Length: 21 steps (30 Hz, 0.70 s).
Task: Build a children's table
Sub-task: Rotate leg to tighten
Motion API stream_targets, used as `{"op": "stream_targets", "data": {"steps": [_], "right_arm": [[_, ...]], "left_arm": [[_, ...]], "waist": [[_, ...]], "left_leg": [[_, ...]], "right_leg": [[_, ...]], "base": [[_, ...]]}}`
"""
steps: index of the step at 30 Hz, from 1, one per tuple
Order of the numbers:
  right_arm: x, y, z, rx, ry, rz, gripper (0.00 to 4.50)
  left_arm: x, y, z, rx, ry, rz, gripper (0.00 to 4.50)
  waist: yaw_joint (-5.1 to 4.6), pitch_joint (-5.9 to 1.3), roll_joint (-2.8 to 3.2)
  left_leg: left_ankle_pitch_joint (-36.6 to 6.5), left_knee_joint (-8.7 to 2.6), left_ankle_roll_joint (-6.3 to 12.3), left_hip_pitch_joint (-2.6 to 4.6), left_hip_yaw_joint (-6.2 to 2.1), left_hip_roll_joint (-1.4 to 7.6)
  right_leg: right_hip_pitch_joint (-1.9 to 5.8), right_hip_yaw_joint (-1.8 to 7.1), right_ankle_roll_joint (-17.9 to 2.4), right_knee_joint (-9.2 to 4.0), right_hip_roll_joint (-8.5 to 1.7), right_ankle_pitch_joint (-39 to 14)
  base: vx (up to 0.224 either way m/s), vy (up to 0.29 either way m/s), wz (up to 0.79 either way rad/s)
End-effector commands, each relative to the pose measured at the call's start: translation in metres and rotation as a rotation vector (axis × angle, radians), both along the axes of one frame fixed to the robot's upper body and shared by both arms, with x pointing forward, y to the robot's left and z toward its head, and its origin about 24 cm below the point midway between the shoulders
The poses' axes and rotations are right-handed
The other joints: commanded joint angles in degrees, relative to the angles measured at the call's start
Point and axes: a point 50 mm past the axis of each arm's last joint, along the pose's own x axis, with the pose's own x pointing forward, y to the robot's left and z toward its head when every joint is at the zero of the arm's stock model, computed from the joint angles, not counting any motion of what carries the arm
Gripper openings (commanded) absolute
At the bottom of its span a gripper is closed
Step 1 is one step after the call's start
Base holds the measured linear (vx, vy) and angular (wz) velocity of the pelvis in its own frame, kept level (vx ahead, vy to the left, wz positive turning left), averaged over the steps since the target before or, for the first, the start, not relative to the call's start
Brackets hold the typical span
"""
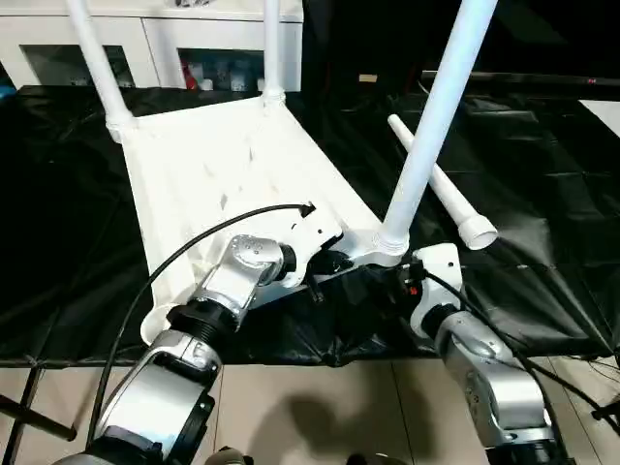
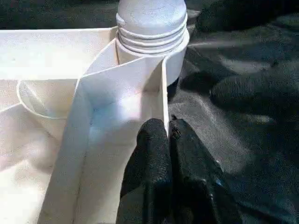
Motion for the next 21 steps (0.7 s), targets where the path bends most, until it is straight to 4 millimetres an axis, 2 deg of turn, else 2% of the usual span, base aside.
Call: {"op": "stream_targets", "data": {"steps": [1, 9, 13, 14, 19, 21], "right_arm": [[-0.003, -0.008, 0.009, -0.026, -0.017, 0.033, 4.47], [-0.005, -0.027, 0.019, -0.155, -0.006, 0.274, 4.47], [0.006, -0.031, 0.018, -0.219, -0.001, 0.402, 4.47], [0.013, -0.031, 0.021, -0.216, -0.008, 0.434, 4.47], [0.031, -0.032, 0.026, -0.223, -0.006, 0.523, 4.47], [0.034, -0.032, 0.027, -0.228, 0.004, 0.556, 4.21]], "left_arm": [[-0.003, -0.001, 0.007, -0.025, -0.033, -0.080, 0.00], [-0.015, 0.009, 0.007, 0.006, -0.011, -0.241, 0.00], [-0.020, 0.012, 0.007, 0.028, 0.004, -0.308, 0.00], [-0.021, 0.013, 0.007, 0.038, 0.006, -0.330, 0.00], [-0.023, 0.016, 0.006, 0.063, 0.011, -0.359, 0.00], [-0.023, 0.017, 0.006, 0.066, 0.016, -0.363, 0.00]], "waist": [[0.22, -3.96, -0.44], [0.87, -4.19, -0.51], [1.21, -4.22, -0.35], [1.39, -4.32, -0.40], [1.48, -4.52, -0.46], [1.44, -4.53, -0.42]], "left_leg": [[-17.72, -4.09, 1.20, 0.78, -0.75, 1.27], [-15.52, -3.70, 1.90, 0.83, -0.52, 1.45], [-15.44, -3.56, 1.52, 1.01, -0.38, 1.61], [-15.54, -3.40, 1.57, 1.31, -0.21, 1.60], [-13.35, -3.27, 2.09, 1.12, -0.10, 1.66], [-13.18, -3.22, 2.19, 1.09, -0.06, 1.63]], "right_leg": [[2.38, 2.69, -6.27, -4.96, -3.14, -23.68], [2.68, 2.80, -8.25, -4.12, -3.21, -19.20], [2.54, 2.86, -9.51, -3.94, -3.34, -18.26], [2.35, 2.94, -10.01, -3.86, -3.32, -17.56], [2.66, 3.09, -11.61, -3.11, -3.13, -13.94], [2.74, 3.12, -12.00, -2.97, -3.03, -13.43]], "base": [[0.000, 0.000, 0.00], [0.000, 0.000, 0.00], [0.000, 0.000, 0.00], [0.000, 0.000, 0.00], [0.000, 0.000, 0.00], [0.000, 0.000, 0.00]]}}
